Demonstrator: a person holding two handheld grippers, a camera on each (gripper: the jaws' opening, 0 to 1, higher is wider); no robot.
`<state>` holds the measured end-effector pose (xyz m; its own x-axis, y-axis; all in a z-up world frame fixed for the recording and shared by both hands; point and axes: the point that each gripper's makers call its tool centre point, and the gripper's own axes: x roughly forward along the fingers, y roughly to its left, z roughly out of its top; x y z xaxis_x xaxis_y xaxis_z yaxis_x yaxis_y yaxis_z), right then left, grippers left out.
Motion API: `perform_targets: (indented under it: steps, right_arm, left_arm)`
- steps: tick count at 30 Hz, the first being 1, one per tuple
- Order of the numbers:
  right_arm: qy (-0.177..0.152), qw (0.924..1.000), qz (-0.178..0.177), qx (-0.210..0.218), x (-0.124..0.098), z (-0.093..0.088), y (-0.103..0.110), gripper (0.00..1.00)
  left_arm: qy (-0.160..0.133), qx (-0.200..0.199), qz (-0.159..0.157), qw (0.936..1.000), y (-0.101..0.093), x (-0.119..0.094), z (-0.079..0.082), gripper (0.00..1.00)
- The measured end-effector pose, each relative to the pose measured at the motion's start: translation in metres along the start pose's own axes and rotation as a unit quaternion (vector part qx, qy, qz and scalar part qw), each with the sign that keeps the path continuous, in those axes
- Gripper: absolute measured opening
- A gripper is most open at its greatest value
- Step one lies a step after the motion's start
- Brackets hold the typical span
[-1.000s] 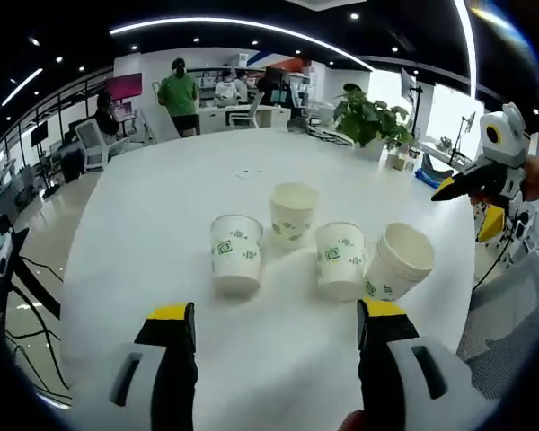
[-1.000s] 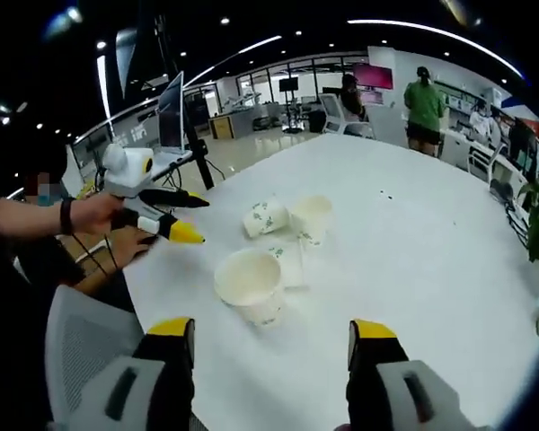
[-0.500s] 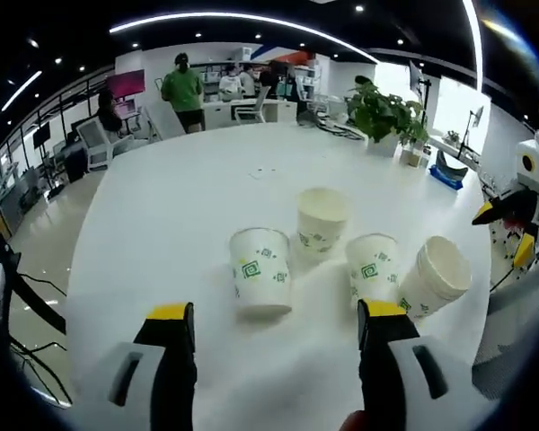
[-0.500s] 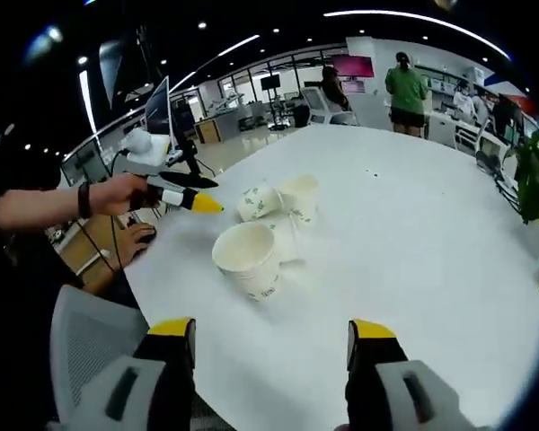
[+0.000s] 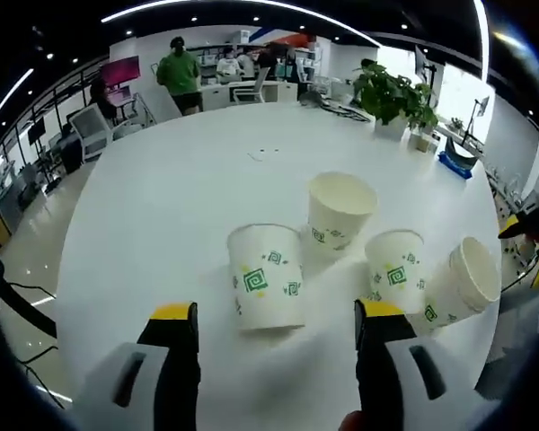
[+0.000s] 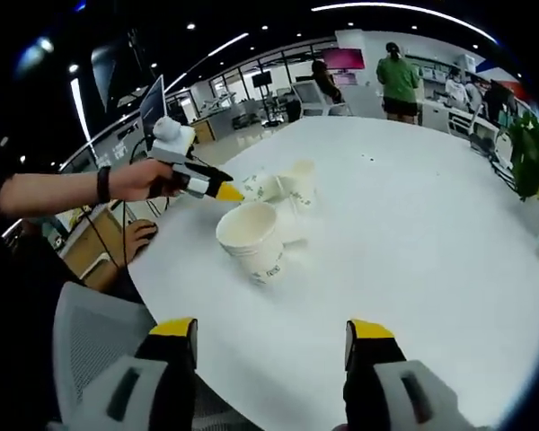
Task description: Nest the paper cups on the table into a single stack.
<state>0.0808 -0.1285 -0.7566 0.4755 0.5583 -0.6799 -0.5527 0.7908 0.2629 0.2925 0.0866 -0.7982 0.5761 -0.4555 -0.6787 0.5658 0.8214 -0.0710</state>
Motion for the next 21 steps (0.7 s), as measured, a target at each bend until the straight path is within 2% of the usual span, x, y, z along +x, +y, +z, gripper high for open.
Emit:
perform_targets:
  steps: [3,5,7,10,14,17,21]
  right_arm:
    - [0.002,1.0000,-0.002,0.004,-0.002,-0.004,-0.001,0.66]
    - [0.004,0.9999,0.000,0.010,-0.003,-0.006,0.000,0.66]
    - [0.008,0.9999,0.001,0.008,-0.004,-0.009,0.002,0.66]
    - [0.010,0.9999,0.000,0.011,-0.004,-0.011,0.002,0.66]
    - [0.004,0.9998,-0.003,0.021,-0.005,-0.011,0.002,0.65]
    - [0.006,0.9997,-0.002,0.024,-0.003,-0.012,0.003,0.64]
    - [0.006,0.9996,-0.001,0.026,-0.003,-0.012,0.004,0.63]
  left_arm:
    - [0.005,-0.013,-0.003,0.9999,0.003,0.009,0.000,0.68]
    - [0.004,-0.055,-0.008,0.9984,0.002,0.011,0.000,0.67]
    - [0.001,-0.067,-0.014,0.9976,0.006,0.018,0.002,0.64]
    - [0.019,-0.057,-0.003,0.9982,0.002,0.020,-0.009,0.59]
    - [0.027,-0.046,0.001,0.9986,0.005,0.027,-0.008,0.50]
    - [0.035,-0.042,0.006,0.9985,0.007,0.024,-0.011,0.35]
    - [0.035,-0.037,0.004,0.9987,0.016,0.029,-0.009,0.35]
